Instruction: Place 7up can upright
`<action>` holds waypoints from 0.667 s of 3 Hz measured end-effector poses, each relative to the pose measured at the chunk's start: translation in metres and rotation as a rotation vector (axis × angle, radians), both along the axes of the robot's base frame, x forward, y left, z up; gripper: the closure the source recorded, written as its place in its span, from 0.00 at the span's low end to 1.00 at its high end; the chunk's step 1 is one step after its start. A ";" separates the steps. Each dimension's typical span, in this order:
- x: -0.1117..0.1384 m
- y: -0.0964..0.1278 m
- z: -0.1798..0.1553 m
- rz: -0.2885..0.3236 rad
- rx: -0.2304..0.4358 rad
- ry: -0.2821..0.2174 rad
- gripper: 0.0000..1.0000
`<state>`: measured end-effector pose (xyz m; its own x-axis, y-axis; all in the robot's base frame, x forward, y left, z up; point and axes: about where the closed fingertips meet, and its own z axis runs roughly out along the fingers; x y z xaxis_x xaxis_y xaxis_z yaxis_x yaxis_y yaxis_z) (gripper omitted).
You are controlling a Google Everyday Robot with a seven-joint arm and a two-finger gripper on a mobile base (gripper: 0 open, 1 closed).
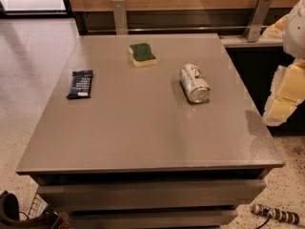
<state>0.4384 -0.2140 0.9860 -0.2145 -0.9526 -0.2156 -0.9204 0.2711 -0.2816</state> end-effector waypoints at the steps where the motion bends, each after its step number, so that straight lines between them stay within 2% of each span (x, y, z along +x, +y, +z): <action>1: 0.000 0.000 0.000 0.000 0.000 0.000 0.00; 2: 0.005 -0.004 0.008 -0.021 0.017 -0.015 0.00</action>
Offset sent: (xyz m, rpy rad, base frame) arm 0.0115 -0.0108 0.0136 0.0398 -0.0146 -0.0478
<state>0.4432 -0.2179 0.9942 -0.2307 -0.9442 -0.2351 -0.9103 0.2947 -0.2907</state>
